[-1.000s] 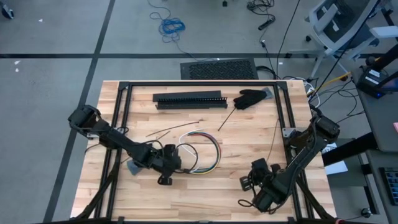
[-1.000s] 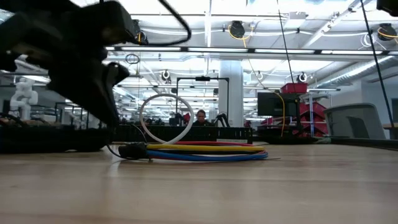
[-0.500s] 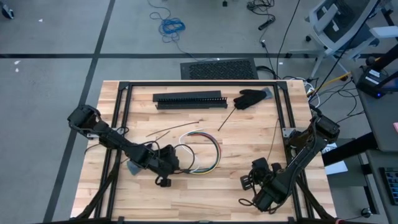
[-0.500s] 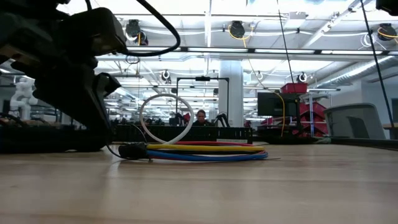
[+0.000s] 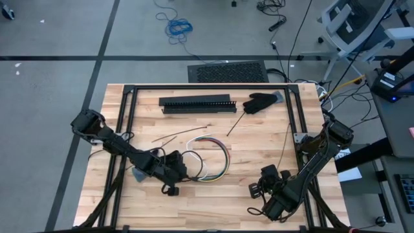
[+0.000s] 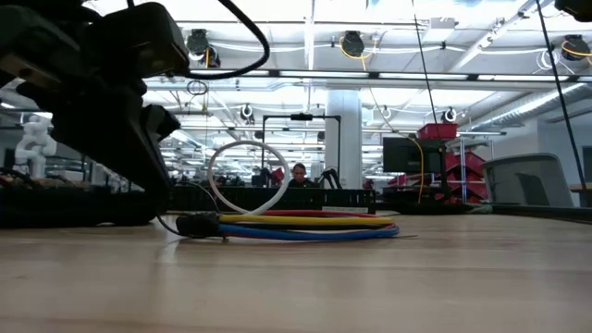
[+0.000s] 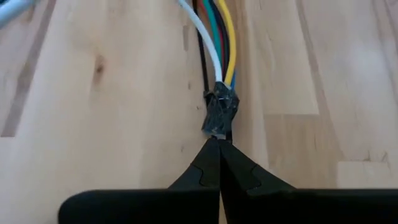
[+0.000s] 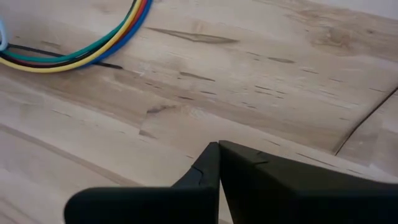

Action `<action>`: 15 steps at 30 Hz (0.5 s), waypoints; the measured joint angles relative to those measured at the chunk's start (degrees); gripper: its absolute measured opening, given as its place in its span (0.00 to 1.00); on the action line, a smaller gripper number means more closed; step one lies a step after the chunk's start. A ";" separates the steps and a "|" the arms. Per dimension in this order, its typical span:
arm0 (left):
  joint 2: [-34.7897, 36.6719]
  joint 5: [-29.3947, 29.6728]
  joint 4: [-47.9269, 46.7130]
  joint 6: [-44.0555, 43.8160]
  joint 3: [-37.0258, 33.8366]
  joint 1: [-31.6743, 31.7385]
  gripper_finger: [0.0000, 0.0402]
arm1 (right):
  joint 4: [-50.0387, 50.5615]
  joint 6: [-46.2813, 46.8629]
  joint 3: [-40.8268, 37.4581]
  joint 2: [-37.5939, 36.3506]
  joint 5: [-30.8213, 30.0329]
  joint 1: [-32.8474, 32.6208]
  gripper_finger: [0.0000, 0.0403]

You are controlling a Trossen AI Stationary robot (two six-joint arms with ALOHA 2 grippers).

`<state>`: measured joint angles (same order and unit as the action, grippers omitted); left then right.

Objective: Ziptie cables
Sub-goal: Wrap the cable wires using a zip tie

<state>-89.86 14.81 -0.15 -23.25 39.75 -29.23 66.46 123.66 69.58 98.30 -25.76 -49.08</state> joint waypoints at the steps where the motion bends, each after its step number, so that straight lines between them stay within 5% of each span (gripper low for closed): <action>1: -0.37 0.02 0.23 -0.77 0.00 -0.27 0.00 | -0.03 0.00 0.00 -0.02 -0.02 0.00 0.00; 15: -2.69 -0.11 1.84 -4.89 0.00 -2.41 0.00 | -12.42 -3.77 0.02 3.10 -3.28 2.71 0.00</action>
<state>-92.55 14.69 1.69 -28.14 39.75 -31.64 54.04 119.88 69.60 101.40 -29.04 -46.37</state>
